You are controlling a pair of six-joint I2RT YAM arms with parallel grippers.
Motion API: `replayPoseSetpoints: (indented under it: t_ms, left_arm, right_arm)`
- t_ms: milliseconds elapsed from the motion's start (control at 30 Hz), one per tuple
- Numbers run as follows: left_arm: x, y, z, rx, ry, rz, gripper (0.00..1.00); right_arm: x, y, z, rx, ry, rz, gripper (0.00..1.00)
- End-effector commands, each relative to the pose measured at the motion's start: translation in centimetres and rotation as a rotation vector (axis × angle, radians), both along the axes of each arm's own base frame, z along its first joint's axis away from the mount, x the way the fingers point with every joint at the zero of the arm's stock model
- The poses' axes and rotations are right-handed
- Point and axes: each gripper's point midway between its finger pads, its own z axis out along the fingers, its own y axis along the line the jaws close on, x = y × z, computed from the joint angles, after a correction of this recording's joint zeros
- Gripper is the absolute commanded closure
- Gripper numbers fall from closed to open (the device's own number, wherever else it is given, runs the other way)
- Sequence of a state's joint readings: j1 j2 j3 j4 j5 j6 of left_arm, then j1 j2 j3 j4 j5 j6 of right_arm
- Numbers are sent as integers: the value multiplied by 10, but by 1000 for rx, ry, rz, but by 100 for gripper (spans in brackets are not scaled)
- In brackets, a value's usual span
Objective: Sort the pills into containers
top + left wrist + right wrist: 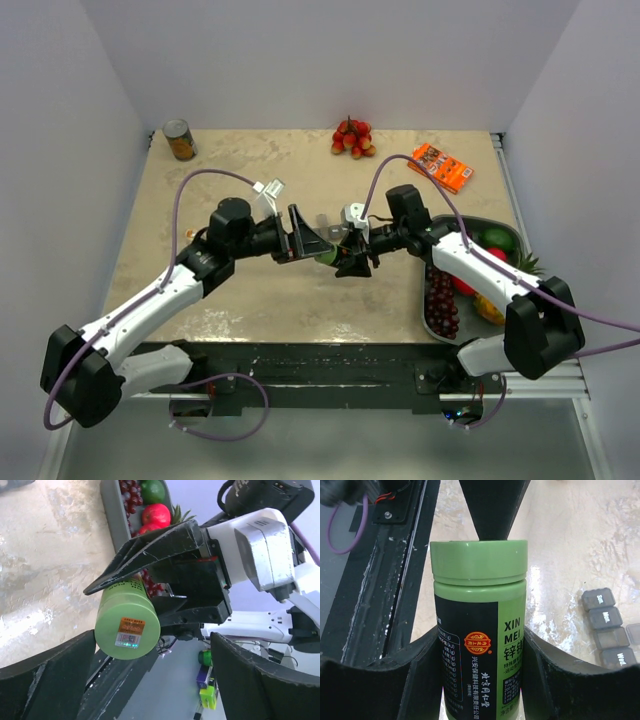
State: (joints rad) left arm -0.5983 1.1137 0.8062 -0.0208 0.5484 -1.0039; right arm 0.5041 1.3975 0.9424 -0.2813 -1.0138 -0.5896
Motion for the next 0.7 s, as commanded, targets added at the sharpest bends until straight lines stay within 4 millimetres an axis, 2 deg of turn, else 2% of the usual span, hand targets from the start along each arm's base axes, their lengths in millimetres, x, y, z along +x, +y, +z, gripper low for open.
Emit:
replayPoseSetpoints:
  t_ms: [0,33,67,133,167,200,233,267,300,333,400,433,500,533,567,633,667]
  left_arm:
    - [-23,-6,61,-126,-249,-164,1]
    - [-22,-4,62,-110,-304,-175,1]
    - [-19,3,54,-59,-319,-170,1]
    - [-16,13,57,28,-531,-228,1]
    - [-18,22,43,112,-536,-246,1]
    - [-14,28,38,195,-677,-287,1]
    - [-13,32,38,236,-729,-305,1]
    - [-18,37,27,280,-735,-345,1]
    - [-18,41,24,317,-834,-390,1]
    - [-21,42,16,330,-856,-420,1]
    - [-25,42,16,326,-978,-472,1]
    - [-27,43,6,332,-1000,-489,1]
    - [-22,40,17,324,-1174,-470,1]
    - [-22,40,6,323,-1208,-479,1]
    - [-14,37,18,316,-1315,-438,1]
    - [-9,35,21,315,-1414,-408,1]
    - [-6,32,31,300,-1469,-393,1]
  right_arm:
    - [12,2,11,14,-85,-20,100]
    - [13,2,12,15,-90,-21,100]
    - [13,1,12,15,-88,-22,100]
    - [12,2,12,16,-89,-18,100]
    - [12,2,13,17,-93,-18,100]
    - [12,1,13,16,-90,-19,100]
    - [12,1,13,18,-93,-17,100]
    - [11,2,13,18,-89,-14,100]
    - [12,1,13,18,-90,-14,100]
    - [11,2,12,17,-90,-12,100]
    - [11,2,12,17,-87,-11,100]
    - [11,1,12,17,-90,-10,100]
    - [10,1,11,18,-87,-4,100]
    - [9,2,11,21,-88,3,100]
    - [7,1,10,20,-83,8,100]
    - [6,2,11,25,-84,15,100]
    - [6,2,11,24,-83,15,100]
